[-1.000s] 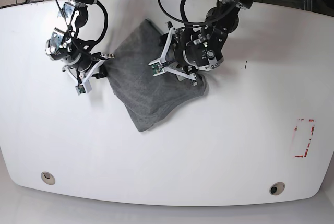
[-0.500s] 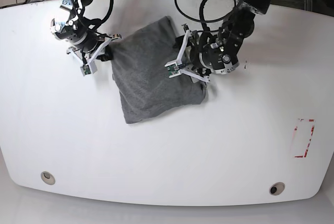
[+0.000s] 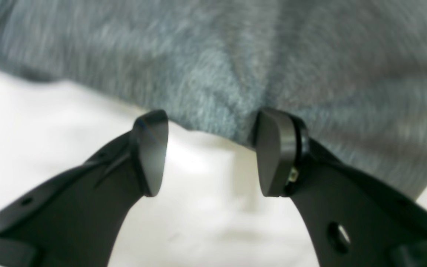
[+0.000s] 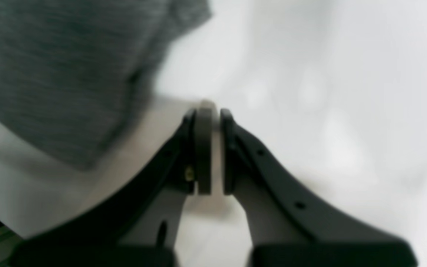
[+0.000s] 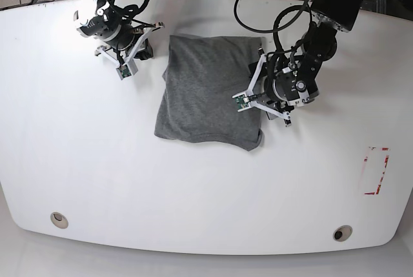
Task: Layout the t-shirt on the table in an organized manner, then fold the t-shirt properly
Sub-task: 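Rotate and straighten the folded shirt square with both grippers, then grasp the folded shirt with the left gripper and drag it aside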
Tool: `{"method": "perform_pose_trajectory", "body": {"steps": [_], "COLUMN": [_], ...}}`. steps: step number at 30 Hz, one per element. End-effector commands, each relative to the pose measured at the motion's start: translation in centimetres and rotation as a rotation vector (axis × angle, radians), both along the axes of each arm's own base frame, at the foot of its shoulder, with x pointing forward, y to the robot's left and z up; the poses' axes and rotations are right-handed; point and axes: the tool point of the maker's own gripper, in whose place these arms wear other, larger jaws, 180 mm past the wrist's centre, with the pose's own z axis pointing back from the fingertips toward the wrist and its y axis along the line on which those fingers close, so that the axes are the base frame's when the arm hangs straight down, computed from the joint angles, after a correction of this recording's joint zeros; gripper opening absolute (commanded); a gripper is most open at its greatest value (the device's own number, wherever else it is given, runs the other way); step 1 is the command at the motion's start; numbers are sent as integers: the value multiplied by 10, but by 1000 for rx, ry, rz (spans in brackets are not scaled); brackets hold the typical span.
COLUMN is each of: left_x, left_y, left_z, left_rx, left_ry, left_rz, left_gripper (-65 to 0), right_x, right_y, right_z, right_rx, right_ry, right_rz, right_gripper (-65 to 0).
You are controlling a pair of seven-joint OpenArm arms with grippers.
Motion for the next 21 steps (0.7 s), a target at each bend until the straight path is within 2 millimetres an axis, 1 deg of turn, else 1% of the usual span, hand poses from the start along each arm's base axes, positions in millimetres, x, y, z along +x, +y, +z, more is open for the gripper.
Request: {"method": "perform_pose_trajectory", "body": {"steps": [1, 4, 7, 10, 11, 16, 20, 21], "left_x": [16, 27, 33, 33, 33, 32, 28, 26], "left_y": [-2, -8, -20, -45, -51, -81, -94, -100], "left_z": [20, 40, 66, 90, 95, 109, 103, 103], "left_rx": [-6, -24, -58, -127, -145, -231, -306, -345], "left_ry": [-69, -130, -207, -270, -282, -299, -254, -242], "left_rz": [-7, -21, -46, -71, -76, -80, -23, -4], "left_gripper": [-299, -299, -299, -299, -299, -299, -299, -299], "right_x": [13, 16, 18, 19, 19, 20, 21, 21], "right_y": [-4, -5, -9, -16, -18, -23, -27, -33], "right_z": [19, 26, 32, 35, 35, 37, 38, 38], "right_rx": [-11, -22, -40, -66, -70, -90, -99, -105], "right_ry": [-75, -97, -115, -122, -122, -125, -128, -128], "right_rz": [-2, 2, 7, 18, 20, 27, 24, 10], "right_gripper": [-612, -612, -612, -612, -612, -612, -612, -612]}}
